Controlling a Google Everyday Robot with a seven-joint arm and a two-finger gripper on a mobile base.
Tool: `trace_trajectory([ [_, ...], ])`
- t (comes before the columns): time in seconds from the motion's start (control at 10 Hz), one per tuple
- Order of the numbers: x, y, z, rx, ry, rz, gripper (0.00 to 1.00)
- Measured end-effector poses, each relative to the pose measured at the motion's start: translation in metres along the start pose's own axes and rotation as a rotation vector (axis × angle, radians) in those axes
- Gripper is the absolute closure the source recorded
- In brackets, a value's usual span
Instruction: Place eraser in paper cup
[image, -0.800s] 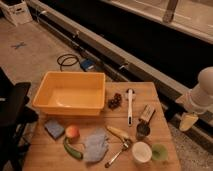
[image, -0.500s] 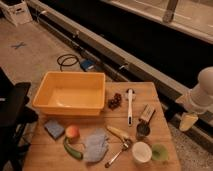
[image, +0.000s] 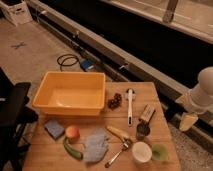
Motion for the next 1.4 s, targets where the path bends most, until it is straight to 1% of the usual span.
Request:
trace_trajectory([
  [1.2,0.0000,0.0001,0.0001,0.000,0.000,0.000,0.20],
  [1.4,0.0005,-0.0007,-0.0021,0.007,0.014,-0.015,0.20],
])
